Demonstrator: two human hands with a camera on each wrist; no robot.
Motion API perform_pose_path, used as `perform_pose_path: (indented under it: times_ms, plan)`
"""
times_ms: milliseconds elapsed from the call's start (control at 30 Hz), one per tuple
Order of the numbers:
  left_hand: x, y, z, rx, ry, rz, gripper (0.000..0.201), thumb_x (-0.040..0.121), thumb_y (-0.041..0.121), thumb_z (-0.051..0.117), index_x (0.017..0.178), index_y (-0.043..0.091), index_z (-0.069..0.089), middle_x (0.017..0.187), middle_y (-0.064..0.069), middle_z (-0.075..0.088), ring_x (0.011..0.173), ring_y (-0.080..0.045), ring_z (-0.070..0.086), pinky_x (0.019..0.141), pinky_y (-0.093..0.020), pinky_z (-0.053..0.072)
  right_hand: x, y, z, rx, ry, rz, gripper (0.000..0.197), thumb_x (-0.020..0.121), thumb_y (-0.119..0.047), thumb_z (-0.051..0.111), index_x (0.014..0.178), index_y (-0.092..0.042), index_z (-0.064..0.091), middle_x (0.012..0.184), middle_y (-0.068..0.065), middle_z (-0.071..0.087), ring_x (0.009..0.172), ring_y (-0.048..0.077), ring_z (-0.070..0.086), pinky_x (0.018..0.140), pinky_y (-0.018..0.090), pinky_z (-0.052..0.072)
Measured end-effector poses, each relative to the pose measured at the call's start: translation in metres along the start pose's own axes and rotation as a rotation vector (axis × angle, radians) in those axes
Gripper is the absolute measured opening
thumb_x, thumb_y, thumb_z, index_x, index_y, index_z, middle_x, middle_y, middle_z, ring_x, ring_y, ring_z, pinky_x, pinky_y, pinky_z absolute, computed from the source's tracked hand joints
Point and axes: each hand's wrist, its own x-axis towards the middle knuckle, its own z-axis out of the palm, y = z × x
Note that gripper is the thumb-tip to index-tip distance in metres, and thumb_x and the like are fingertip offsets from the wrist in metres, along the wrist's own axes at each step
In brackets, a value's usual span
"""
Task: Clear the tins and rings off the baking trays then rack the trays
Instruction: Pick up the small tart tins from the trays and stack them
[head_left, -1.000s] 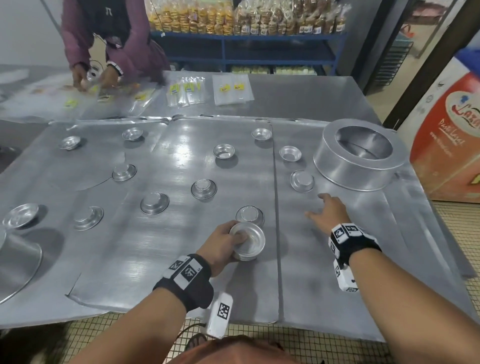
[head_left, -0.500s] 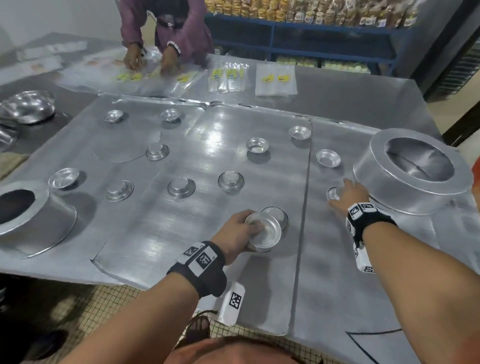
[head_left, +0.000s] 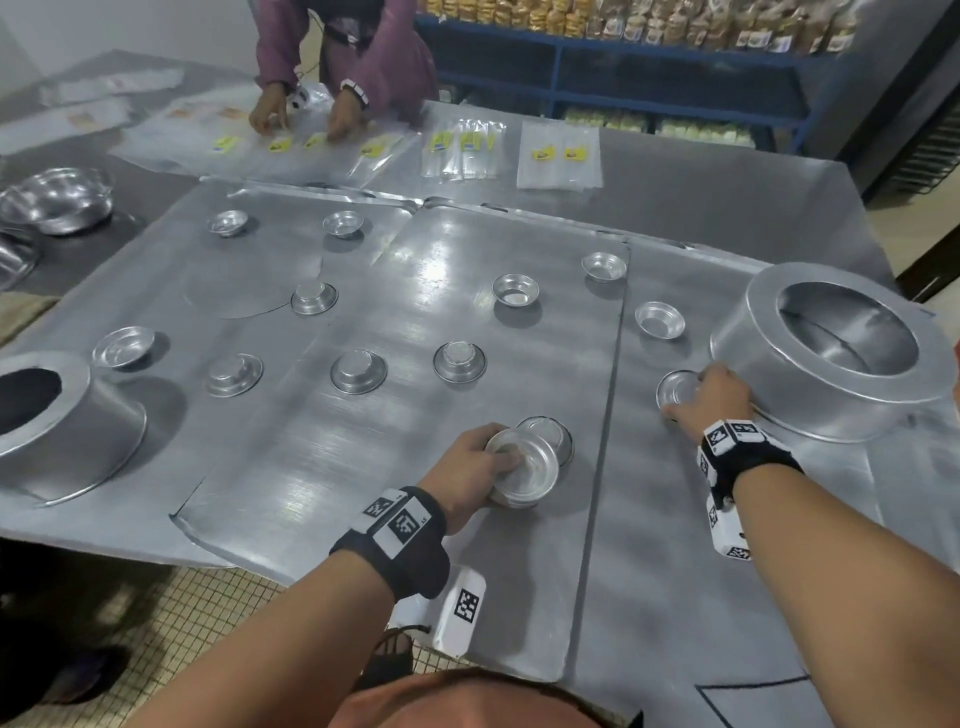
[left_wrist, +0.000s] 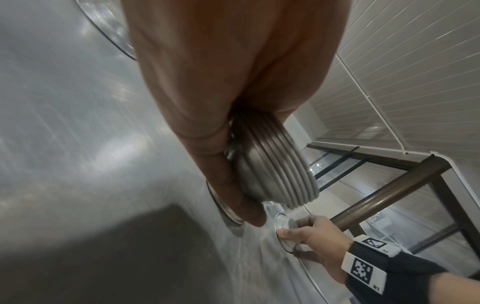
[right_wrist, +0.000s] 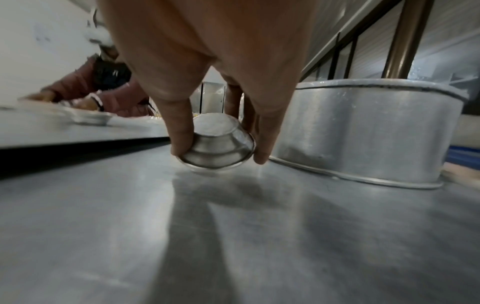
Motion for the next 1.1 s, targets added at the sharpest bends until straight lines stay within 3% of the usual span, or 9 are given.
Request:
perform_pose_path:
  times_ms: [167, 267, 433, 567, 667, 800, 900, 1033, 1100]
  plan:
    - [0.003, 0.003, 0.0, -0.002, -0.018, -0.008, 0.021, 0.094, -0.004, 0.055, 0.112, 0.005, 0.063, 0.096, -0.013, 0.058, 0.085, -0.026, 0.058, 0.09, -0.064, 0.052, -0.032, -0.005, -0.009, 0.247, 0.05, -0.081, 0.073, 0.062, -0.025, 0.087, 0.124, -0.017, 0.05, 0.123, 0.016, 0.054, 0.115, 0.032, 0.051, 0.095, 0.034, 0.042]
    - [0.003, 0.006, 0.001, 0.005, -0.033, -0.018, 0.018, 0.093, -0.002, 0.06, 0.109, 0.006, 0.064, 0.094, -0.012, 0.06, 0.083, -0.024, 0.059, 0.091, -0.064, 0.052, -0.058, -0.014, -0.012, 0.424, 0.083, -0.156, 0.067, 0.057, -0.032, 0.088, 0.115, -0.035, 0.055, 0.121, 0.004, 0.045, 0.106, 0.026, 0.058, 0.097, 0.033, 0.047]
    - [0.001, 0.011, 0.0, -0.045, -0.083, -0.051, 0.02, 0.093, 0.012, 0.067, 0.11, 0.0, 0.066, 0.1, -0.016, 0.064, 0.089, -0.034, 0.064, 0.085, -0.069, 0.054, -0.116, -0.043, -0.02, 0.843, 0.042, -0.281, 0.065, 0.061, -0.015, 0.092, 0.114, -0.02, 0.056, 0.119, 0.001, 0.058, 0.108, 0.011, 0.064, 0.089, 0.016, 0.052]
    - [0.0, 0.015, -0.001, -0.102, -0.143, -0.106, 0.044, 0.096, 0.039, 0.064, 0.122, 0.003, 0.066, 0.116, -0.022, 0.069, 0.102, -0.039, 0.069, 0.085, -0.063, 0.057, -0.157, -0.061, -0.017, 0.923, -0.003, -0.345, 0.064, 0.062, -0.015, 0.092, 0.116, -0.021, 0.058, 0.115, -0.004, 0.065, 0.109, 0.008, 0.065, 0.095, 0.024, 0.052]
    - [-0.003, 0.017, -0.003, -0.096, -0.255, -0.113, 0.049, 0.099, 0.051, 0.055, 0.128, 0.013, 0.067, 0.124, -0.017, 0.07, 0.114, -0.037, 0.067, 0.089, -0.056, 0.058, -0.179, -0.07, -0.012, 0.902, -0.054, -0.423, 0.063, 0.063, -0.015, 0.092, 0.116, -0.02, 0.059, 0.113, -0.002, 0.068, 0.108, 0.012, 0.067, 0.097, 0.029, 0.052]
    - [-0.007, 0.016, -0.005, -0.075, -0.285, -0.082, 0.033, 0.101, 0.031, 0.057, 0.125, 0.01, 0.067, 0.113, -0.016, 0.073, 0.096, -0.031, 0.07, 0.087, -0.052, 0.058, -0.197, -0.079, -0.001, 0.827, -0.14, -0.48, 0.064, 0.064, -0.013, 0.091, 0.118, -0.019, 0.058, 0.124, -0.011, 0.065, 0.113, 0.007, 0.064, 0.1, 0.033, 0.051]
    - [-0.009, 0.014, -0.011, -0.077, -0.277, -0.058, 0.031, 0.098, 0.007, 0.055, 0.127, 0.002, 0.063, 0.111, -0.02, 0.07, 0.096, -0.034, 0.068, 0.084, -0.05, 0.059, -0.202, -0.081, 0.001, 0.796, -0.218, -0.519, 0.062, 0.069, -0.007, 0.085, 0.124, -0.016, 0.056, 0.134, -0.013, 0.059, 0.121, 0.004, 0.058, 0.104, 0.031, 0.047]
    - [-0.006, 0.012, -0.025, -0.098, -0.206, -0.033, 0.035, 0.091, -0.006, 0.058, 0.126, -0.003, 0.06, 0.111, -0.026, 0.065, 0.098, -0.039, 0.065, 0.075, -0.047, 0.06, -0.199, -0.083, -0.001, 0.785, -0.327, -0.54, 0.06, 0.078, 0.009, 0.067, 0.133, -0.011, 0.053, 0.133, -0.006, 0.061, 0.124, 0.003, 0.055, 0.106, 0.02, 0.042]
    - [-0.005, 0.011, -0.032, -0.1, -0.175, -0.029, 0.035, 0.089, -0.008, 0.06, 0.124, -0.003, 0.06, 0.112, -0.029, 0.064, 0.099, -0.043, 0.064, 0.076, -0.051, 0.06, -0.19, -0.083, 0.005, 0.717, -0.331, -0.497, 0.06, 0.078, 0.004, 0.06, 0.134, -0.017, 0.053, 0.133, -0.008, 0.06, 0.126, 0.001, 0.054, 0.107, 0.023, 0.042]
